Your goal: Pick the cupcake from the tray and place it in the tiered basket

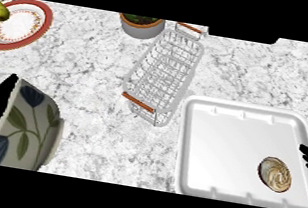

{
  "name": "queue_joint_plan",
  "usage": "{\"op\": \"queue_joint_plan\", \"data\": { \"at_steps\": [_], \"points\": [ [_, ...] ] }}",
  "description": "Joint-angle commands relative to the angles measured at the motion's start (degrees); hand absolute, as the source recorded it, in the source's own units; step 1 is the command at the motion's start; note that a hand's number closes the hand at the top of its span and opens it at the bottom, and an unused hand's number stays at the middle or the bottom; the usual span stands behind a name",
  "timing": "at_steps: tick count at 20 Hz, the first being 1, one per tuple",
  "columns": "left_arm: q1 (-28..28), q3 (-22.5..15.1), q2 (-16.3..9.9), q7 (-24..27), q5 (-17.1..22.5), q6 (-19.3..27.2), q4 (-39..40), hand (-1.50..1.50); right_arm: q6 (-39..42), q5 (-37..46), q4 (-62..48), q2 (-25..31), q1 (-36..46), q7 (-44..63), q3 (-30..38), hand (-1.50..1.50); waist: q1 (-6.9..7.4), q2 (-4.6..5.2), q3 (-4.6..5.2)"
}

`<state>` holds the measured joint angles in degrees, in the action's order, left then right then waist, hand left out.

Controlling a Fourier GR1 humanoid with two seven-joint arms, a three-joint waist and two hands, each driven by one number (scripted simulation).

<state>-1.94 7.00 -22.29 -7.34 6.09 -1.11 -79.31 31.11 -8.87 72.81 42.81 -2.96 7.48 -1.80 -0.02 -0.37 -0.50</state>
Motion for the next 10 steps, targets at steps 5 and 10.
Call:
{"op": "queue_joint_plan", "data": {
  "at_steps": [5, 10],
  "points": [
    [-0.49, -1.64, 3.63, -0.1, -2.51, -0.26, 2.13, 0.0, -0.59, 6.07, -4.27, -5.7, 3.6, -2.19, -0.21, -1.5, 0.14, 0.42, 0.49],
    [0.44, 1.19, 2.59, -0.16, -1.22, -2.84, 3.63, 0.0, 0.07, 6.64, -3.08, -7.41, 3.53, -1.06, 2.07, -1.5, -0.04, 0.38, 0.51]
  ]
}}
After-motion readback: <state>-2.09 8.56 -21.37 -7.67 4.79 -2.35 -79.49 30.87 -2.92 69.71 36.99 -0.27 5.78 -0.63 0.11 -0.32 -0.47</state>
